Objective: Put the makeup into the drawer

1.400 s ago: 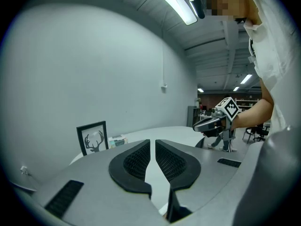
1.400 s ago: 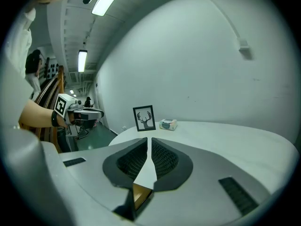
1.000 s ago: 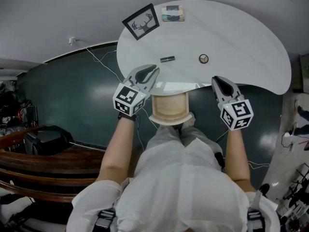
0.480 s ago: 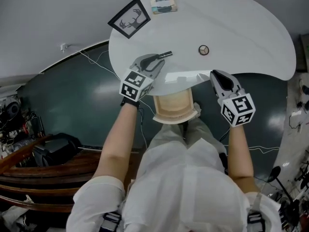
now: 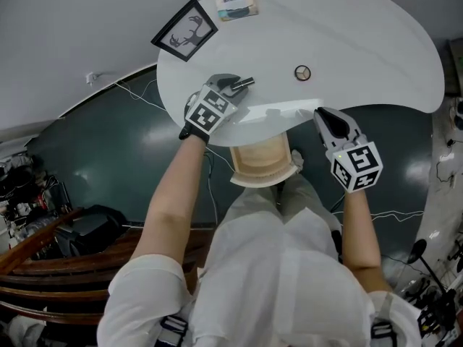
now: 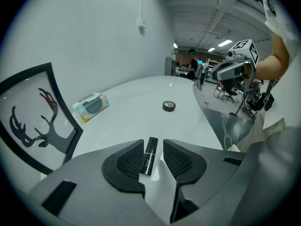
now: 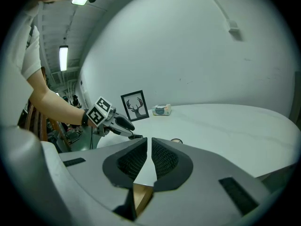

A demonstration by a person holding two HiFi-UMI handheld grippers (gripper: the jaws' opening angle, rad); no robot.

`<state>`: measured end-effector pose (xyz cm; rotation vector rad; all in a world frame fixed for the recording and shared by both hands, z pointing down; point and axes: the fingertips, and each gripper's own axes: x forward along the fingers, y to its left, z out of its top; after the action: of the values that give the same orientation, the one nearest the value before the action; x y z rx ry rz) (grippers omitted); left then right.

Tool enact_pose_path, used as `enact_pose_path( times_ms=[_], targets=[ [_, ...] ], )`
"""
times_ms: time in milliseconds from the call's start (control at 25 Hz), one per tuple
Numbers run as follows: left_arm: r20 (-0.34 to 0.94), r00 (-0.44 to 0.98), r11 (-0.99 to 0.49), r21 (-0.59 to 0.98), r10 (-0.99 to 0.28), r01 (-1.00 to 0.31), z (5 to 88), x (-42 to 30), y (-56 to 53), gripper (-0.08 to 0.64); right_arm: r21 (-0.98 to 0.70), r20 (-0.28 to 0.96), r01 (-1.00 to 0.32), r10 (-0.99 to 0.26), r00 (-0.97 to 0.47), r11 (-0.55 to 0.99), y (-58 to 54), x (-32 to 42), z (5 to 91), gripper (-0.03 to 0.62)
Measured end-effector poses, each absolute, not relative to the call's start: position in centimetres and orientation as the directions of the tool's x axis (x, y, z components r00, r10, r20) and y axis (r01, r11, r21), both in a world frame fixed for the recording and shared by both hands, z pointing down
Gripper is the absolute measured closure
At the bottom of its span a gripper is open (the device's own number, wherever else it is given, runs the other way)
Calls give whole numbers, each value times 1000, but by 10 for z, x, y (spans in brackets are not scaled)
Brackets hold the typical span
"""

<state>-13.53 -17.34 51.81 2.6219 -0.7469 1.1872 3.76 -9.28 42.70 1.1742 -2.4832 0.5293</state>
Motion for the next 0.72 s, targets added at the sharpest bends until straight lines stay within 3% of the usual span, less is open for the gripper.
enact_pose_path(
  times_ms=[320,720],
  targets=[
    [845,456,-906,-72,-278,-418,550,-131,-177,420,-200,460,-794,-661,-593,574,-88,42,430,581],
    [887,395,-922,-81,-240,-378,566,-131,-178,431,-220,466,-803,-663,-586,554,-82,50,436,581]
  ],
)
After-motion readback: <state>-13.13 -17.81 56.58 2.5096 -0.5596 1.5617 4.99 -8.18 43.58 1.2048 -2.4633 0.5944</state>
